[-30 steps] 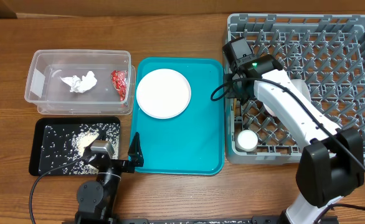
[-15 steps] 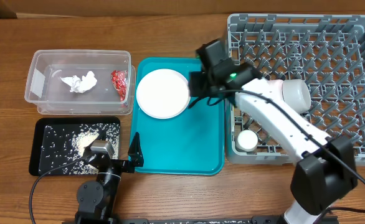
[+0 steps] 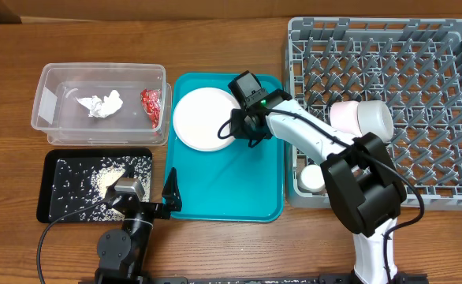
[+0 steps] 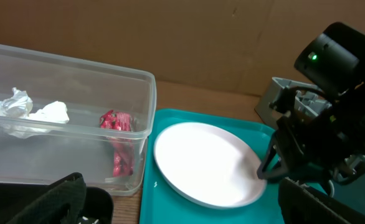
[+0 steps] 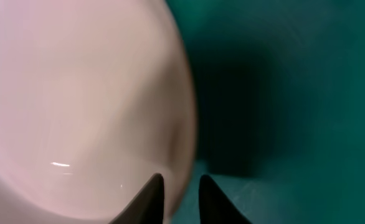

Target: Sort waste into correct bins and load items into the dishwasher

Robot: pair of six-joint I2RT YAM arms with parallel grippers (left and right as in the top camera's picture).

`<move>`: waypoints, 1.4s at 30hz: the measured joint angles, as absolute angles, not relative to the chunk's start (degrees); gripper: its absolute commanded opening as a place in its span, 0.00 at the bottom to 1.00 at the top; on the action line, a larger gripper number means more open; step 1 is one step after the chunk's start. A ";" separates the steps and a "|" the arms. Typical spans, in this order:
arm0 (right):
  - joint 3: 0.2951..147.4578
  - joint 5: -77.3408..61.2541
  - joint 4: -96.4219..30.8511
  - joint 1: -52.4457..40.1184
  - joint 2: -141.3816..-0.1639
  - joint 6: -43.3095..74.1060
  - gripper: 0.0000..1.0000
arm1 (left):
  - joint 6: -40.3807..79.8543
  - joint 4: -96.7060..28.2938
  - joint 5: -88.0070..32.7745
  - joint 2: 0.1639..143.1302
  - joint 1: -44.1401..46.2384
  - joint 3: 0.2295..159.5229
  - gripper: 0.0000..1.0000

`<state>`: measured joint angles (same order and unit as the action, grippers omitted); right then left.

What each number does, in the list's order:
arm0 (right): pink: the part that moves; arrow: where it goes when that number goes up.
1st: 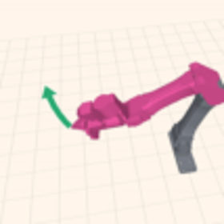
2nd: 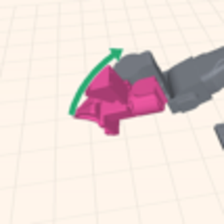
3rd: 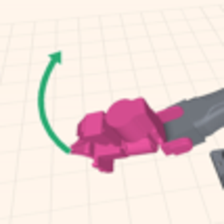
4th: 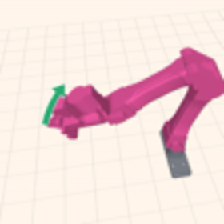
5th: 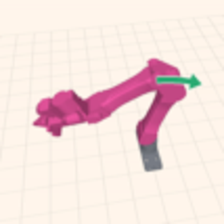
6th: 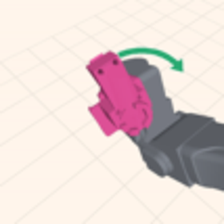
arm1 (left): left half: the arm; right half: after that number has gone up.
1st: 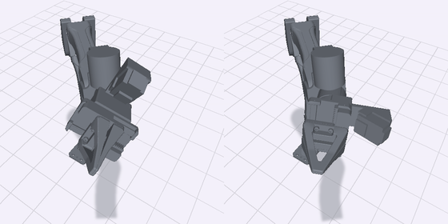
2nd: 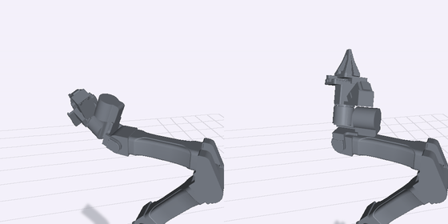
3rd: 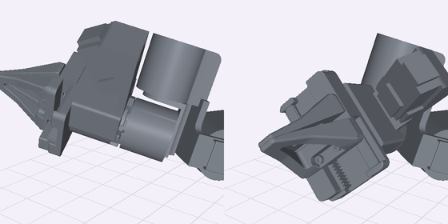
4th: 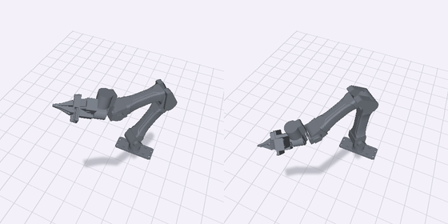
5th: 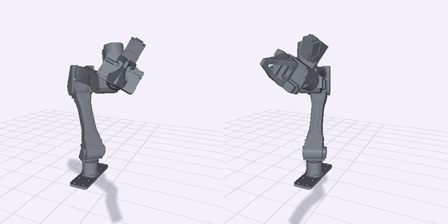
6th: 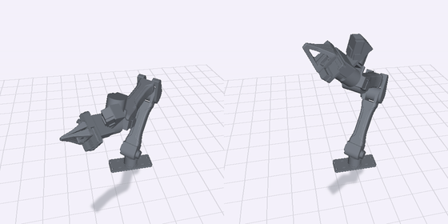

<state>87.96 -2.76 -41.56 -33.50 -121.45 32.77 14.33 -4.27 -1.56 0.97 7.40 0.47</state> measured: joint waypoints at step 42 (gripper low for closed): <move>87.79 71.46 -64.03 -6.94 -86.98 29.30 0.04 | 14.33 -4.27 -1.56 0.97 7.40 0.47 1.00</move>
<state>87.79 71.46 -64.03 -6.94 -86.98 29.30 14.33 -4.27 -1.56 0.97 7.40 0.47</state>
